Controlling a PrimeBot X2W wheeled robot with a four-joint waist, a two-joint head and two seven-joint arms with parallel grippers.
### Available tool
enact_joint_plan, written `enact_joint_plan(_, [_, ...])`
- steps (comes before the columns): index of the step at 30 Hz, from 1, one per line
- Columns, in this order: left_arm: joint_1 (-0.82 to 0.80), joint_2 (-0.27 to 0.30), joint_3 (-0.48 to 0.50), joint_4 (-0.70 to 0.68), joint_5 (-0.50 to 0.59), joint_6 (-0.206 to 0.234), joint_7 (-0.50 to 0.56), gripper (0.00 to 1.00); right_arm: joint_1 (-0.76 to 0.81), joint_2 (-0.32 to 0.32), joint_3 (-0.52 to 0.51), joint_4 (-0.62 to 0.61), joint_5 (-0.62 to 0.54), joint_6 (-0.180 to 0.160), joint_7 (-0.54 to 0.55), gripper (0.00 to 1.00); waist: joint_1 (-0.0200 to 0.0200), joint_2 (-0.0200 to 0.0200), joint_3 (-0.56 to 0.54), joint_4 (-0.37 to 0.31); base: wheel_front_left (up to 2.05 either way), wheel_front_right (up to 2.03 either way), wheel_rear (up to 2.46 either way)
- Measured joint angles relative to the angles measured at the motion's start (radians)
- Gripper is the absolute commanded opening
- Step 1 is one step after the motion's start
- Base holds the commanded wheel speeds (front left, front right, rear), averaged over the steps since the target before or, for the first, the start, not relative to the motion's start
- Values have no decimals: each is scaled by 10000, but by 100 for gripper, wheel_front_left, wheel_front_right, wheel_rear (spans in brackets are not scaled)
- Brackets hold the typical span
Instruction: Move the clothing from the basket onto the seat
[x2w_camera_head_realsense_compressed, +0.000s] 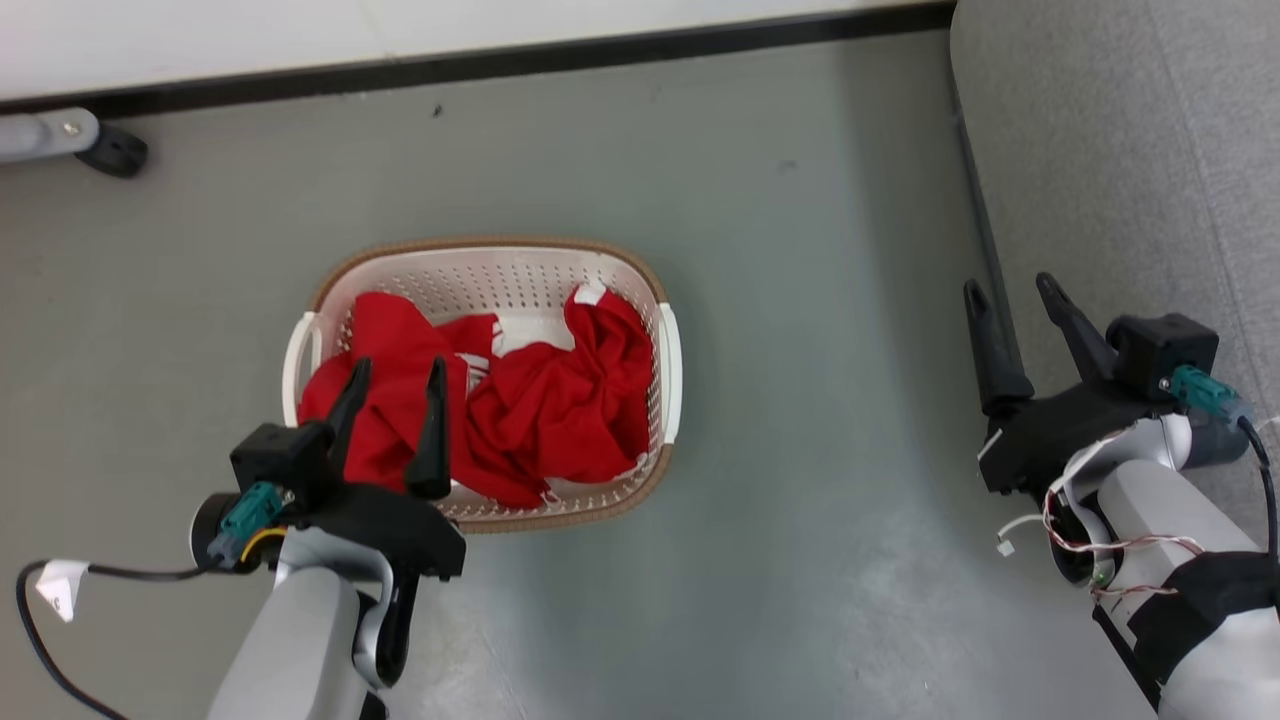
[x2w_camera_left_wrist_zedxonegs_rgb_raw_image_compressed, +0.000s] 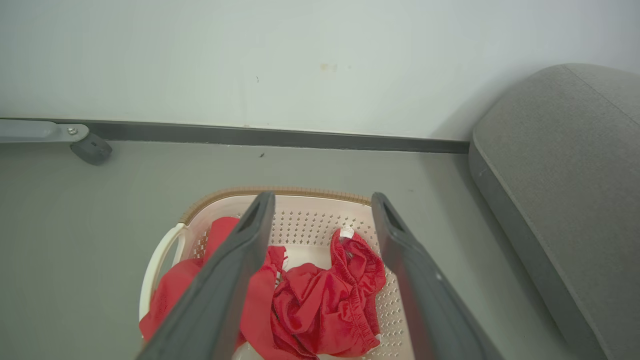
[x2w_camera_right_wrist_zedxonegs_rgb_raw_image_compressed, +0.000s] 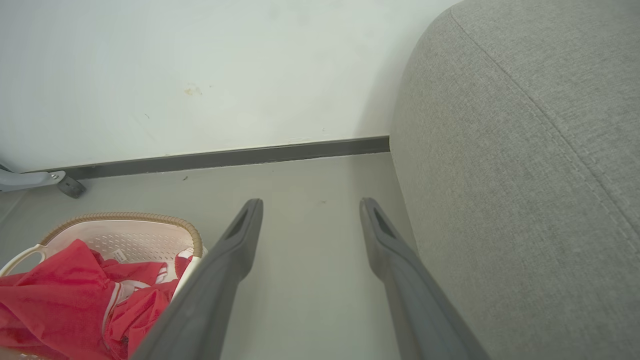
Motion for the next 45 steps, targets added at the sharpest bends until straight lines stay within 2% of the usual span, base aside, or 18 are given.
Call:
enact_joint_plan(15, [-1736, 153, -341, 1060, 652, -58, 75, 100, -760, 198, 54, -245, -119, 44, -4, 100, -1, -1, 1617, -220, 0, 0, 0])
enact_joint_plan(29, [-2895, 640, -589, 2454, 1292, 468, 974, 100, -968, 525, 90, -209, -165, 121, -4, 100, -1, 0, 2560, -464, 0, 0, 0])
enact_joint_plan(45, [-4033, 884, -997, 3344, 1879, 635, 1599, 100, -1184, 738, -61, -230, -178, 132, -4, 100, -3, 0, 3346, -678, 0, 0, 0])
